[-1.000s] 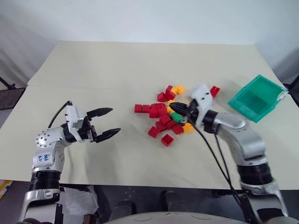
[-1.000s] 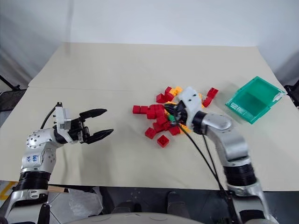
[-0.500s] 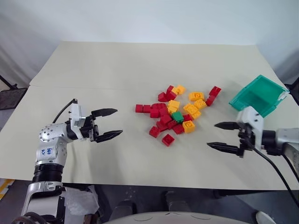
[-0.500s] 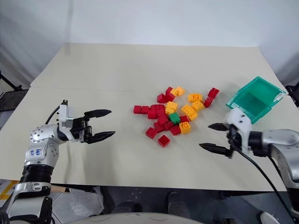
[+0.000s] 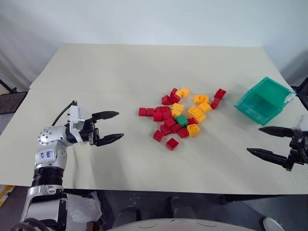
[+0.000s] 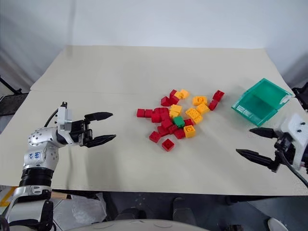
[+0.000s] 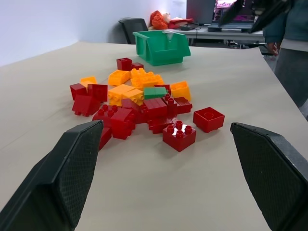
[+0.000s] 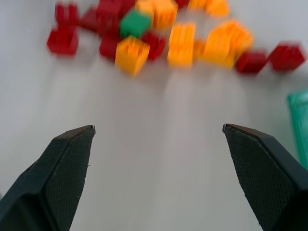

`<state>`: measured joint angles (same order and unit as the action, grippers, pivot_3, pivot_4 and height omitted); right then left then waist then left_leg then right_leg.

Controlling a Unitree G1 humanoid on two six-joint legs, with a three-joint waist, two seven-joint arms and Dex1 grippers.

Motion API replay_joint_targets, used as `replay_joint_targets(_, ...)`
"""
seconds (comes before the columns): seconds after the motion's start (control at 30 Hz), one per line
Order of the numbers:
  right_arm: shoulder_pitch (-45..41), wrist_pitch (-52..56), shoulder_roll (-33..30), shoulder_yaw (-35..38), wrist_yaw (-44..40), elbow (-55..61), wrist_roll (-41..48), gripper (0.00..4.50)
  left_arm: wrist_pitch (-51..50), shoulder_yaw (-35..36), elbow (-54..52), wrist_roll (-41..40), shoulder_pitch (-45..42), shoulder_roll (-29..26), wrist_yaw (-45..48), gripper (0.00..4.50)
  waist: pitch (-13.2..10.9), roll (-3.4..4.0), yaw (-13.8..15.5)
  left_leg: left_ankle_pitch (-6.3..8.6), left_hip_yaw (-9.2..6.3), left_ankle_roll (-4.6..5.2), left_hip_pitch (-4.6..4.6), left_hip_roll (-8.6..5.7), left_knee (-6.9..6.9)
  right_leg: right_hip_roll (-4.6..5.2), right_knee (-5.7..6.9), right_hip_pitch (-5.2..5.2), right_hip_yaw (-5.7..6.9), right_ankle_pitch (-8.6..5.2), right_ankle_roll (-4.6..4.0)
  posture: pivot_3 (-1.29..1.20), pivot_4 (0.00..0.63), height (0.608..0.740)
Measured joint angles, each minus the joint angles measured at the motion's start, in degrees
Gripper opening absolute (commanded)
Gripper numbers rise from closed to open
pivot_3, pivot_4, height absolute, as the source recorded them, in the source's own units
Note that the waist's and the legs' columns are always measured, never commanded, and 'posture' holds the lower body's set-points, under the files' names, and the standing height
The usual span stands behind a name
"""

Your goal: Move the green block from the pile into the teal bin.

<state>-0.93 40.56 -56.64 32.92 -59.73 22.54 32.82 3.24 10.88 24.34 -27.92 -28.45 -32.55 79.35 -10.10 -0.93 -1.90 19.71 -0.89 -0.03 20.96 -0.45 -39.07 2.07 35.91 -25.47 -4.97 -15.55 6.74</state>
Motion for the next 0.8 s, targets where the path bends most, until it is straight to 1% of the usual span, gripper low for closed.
replay_joint_targets(0.1,-10.3,4.6,2.6,-9.3,6.4,1.9,1.2,4.46,0.4,-0.2,0.7,0.0,-0.6,0.5,0.1,4.5,0.0,0.02,0.0,-0.08,-0.07,-0.1,0.0,0.01,0.0,0.01,0.04,-0.02,0.01,0.05,-0.08,0.0,0.15,0.74)
replay_joint_targets(0.13,-13.8,6.4,3.2,-14.0,8.1,2.1,1.0,4.46,0.7,-0.2,0.8,0.0,-0.7,0.7,0.1,4.5,0.0,0.02,0.2,-0.1,-0.12,-0.11,0.01,0.01,0.0,0.04,0.03,-0.04,0.01,0.05,-0.1,0.0,0.15,0.74)
replay_joint_targets(0.23,-21.9,10.9,3.8,-25.7,10.7,1.5,-0.4,4.46,1.2,-0.4,1.2,0.1,-1.4,1.4,0.1,4.5,0.0,0.03,0.4,-0.11,-0.22,-0.13,0.25,0.0,0.0,0.14,-0.02,-0.17,0.06,0.06,-0.12,0.0,0.15,0.74)
replay_joint_targets(0.3,-28.9,12.5,4.5,-33.3,11.7,-2.0,-3.5,4.46,1.4,-0.3,1.4,0.1,-1.6,1.4,0.1,4.5,0.0,0.03,0.4,-0.11,-0.2,-0.13,0.3,-0.06,0.0,0.25,-0.08,-0.2,0.12,0.06,-0.11,0.0,0.15,0.74)
replay_joint_targets(0.37,-34.5,12.5,6.6,-38.2,12.6,-7.0,-6.6,4.46,1.8,-0.4,1.3,0.1,-1.6,1.8,0.1,4.5,0.0,0.03,0.5,-0.1,-0.19,-0.11,0.35,-0.1,0.0,0.32,-0.14,-0.21,0.15,0.06,-0.11,0.0,0.15,0.74)
replay_joint_targets(0.43,-37.4,11.9,8.4,-40.5,12.9,-10.7,-8.6,4.46,2.0,-0.4,1.2,0.1,-1.4,2.2,0.1,4.5,0.0,0.03,0.5,-0.09,-0.19,-0.1,0.41,-0.1,0.0,0.34,-0.06,-0.22,0.19,0.07,-0.09,0.0,0.15,0.74)
replay_joint_targets(0.6,-47.7,10.8,15.4,-48.5,12.9,-23.1,-14.7,4.46,2.4,-0.2,-1.1,0.0,1.6,2.6,-0.3,4.5,0.0,0.03,0.1,-0.13,-0.02,-0.2,0.54,-0.09,0.01,0.36,-0.06,-0.44,0.54,0.07,-0.09,0.0,0.15,0.74)
replay_joint_targets(0.8,-50.3,11.0,18.9,-52.9,12.1,-30.1,-18.8,4.46,2.5,1.0,-4.4,-0.2,5.3,2.5,-2.1,4.5,0.0,0.04,0.4,-0.15,-0.03,-0.24,0.92,-0.09,-0.05,0.58,-0.03,-0.8,1.21,0.07,-0.09,0.0,0.15,0.74)
